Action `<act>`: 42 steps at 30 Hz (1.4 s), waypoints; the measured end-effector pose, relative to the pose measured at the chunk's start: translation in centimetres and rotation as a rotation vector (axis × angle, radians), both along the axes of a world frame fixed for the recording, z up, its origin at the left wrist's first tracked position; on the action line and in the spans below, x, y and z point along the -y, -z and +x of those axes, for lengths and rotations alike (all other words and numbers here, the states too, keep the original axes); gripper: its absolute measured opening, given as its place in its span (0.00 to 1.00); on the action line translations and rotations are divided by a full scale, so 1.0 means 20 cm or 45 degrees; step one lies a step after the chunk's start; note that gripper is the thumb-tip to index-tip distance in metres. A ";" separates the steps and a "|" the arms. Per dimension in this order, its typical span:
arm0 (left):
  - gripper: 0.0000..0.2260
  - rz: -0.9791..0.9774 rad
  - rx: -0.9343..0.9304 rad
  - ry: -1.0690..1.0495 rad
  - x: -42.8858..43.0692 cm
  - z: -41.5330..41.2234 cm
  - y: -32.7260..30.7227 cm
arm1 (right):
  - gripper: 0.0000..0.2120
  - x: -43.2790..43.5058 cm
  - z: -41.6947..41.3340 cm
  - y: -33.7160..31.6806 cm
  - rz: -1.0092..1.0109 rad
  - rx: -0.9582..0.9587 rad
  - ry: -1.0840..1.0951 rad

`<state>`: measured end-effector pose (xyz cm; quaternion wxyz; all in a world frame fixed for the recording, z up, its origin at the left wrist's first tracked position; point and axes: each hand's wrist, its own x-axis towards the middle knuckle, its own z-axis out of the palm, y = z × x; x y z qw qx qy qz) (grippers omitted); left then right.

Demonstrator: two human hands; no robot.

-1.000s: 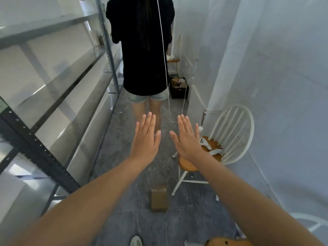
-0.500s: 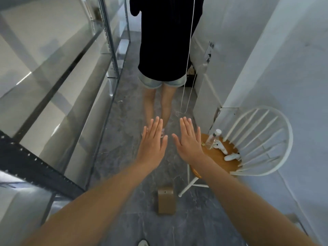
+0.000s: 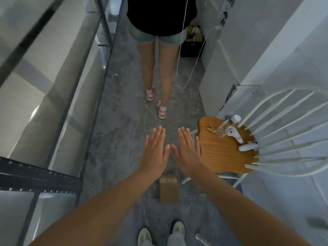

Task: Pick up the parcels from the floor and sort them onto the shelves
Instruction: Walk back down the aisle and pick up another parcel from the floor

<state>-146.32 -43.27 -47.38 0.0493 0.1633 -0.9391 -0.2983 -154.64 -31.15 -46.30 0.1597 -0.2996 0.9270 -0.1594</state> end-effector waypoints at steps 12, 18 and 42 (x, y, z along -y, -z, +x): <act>0.26 0.200 0.279 -0.254 -0.07 -0.12 1.31 | 0.30 -0.17 -0.11 1.45 0.178 0.333 0.089; 0.26 0.395 0.567 -0.390 -0.24 0.01 2.07 | 0.29 -0.39 -0.04 2.19 0.293 0.493 0.216; 0.27 1.360 0.785 -1.368 -0.42 -0.04 3.07 | 0.24 -0.31 -0.06 3.10 -0.019 1.099 1.004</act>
